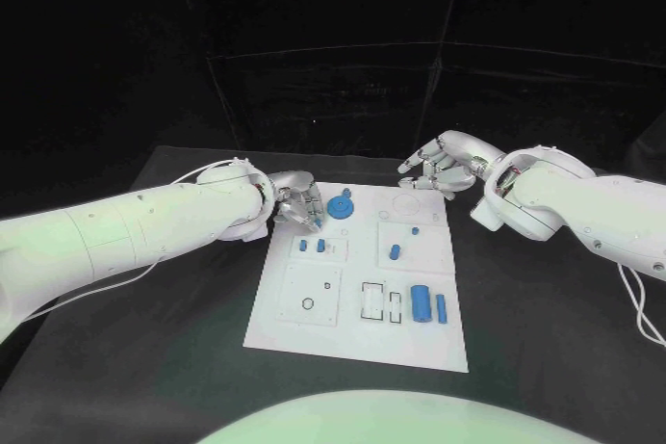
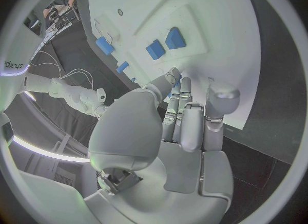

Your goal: Assemble the parts on the task board

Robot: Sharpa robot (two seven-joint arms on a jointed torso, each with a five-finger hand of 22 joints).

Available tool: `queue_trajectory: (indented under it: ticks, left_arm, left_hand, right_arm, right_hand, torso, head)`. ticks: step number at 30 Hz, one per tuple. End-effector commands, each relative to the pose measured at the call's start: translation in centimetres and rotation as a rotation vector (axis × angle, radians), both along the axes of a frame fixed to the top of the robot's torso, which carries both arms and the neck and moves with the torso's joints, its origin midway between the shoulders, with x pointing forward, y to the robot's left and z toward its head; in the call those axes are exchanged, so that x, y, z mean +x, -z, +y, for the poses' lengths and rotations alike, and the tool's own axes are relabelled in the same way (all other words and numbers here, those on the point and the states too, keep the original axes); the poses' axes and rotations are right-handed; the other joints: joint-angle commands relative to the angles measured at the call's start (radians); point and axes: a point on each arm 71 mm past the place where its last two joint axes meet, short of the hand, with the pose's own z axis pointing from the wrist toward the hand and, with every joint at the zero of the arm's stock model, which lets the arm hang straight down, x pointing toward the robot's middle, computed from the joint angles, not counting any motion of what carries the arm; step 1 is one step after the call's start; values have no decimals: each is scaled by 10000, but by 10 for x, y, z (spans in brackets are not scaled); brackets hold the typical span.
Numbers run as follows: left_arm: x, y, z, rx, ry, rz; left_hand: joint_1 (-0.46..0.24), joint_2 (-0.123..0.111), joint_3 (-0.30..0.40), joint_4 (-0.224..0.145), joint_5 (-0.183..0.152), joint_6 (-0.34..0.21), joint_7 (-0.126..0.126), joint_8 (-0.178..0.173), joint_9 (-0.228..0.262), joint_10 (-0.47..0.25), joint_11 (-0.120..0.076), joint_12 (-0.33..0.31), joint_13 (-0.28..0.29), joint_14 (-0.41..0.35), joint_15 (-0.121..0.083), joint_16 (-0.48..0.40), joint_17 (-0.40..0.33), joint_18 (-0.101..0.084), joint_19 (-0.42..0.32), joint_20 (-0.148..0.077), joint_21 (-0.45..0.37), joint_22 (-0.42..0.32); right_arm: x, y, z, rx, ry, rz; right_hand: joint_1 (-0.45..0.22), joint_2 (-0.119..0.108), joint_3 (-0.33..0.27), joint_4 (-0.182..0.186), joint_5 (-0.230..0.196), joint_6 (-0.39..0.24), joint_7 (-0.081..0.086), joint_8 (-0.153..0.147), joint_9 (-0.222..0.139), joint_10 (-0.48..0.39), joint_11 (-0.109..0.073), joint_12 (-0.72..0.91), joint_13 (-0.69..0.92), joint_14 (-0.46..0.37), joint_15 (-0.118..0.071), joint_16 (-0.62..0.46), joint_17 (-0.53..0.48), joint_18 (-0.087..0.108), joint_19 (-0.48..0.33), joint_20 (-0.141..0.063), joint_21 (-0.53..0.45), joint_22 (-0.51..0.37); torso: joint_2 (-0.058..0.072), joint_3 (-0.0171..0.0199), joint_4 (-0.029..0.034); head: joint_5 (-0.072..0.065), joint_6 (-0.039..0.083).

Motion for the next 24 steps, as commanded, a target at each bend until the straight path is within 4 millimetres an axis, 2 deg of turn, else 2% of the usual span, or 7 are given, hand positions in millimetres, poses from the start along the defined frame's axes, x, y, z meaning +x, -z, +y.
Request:
queue_trajectory:
  ticks: [1,24]
  left_arm:
    - [-1,1,-2,23,102,184]
    - [-2,4,-1,103,226,394]
  left_hand:
    - [-59,-6,49,9,-23,54,7,-68,-9,98,-1,-56,-9,127,-42,-18,-11,-168,24,-28,42,10]
    - [-89,-88,51,-24,-24,39,15,-119,-41,104,11,-112,-36,100,-38,-58,-92,-175,7,-29,59,42]
  right_arm:
    - [0,-1,1,57,-93,-29]
    - [0,-1,-1,42,-59,-20]
  right_hand:
    - [35,93,-4,48,35,4,-20,56,1,-28,-18,-21,1,346,-42,-25,3,101,-62,-7,-33,-12]
    - [35,93,-4,48,35,4,-20,56,1,-28,-18,-21,1,346,-42,-25,3,101,-62,-7,-33,-12]
  torso:
    - [3,1,2]
    - [0,-3,1]
  head:
    - [-9,-7]
    - [-13,-37]
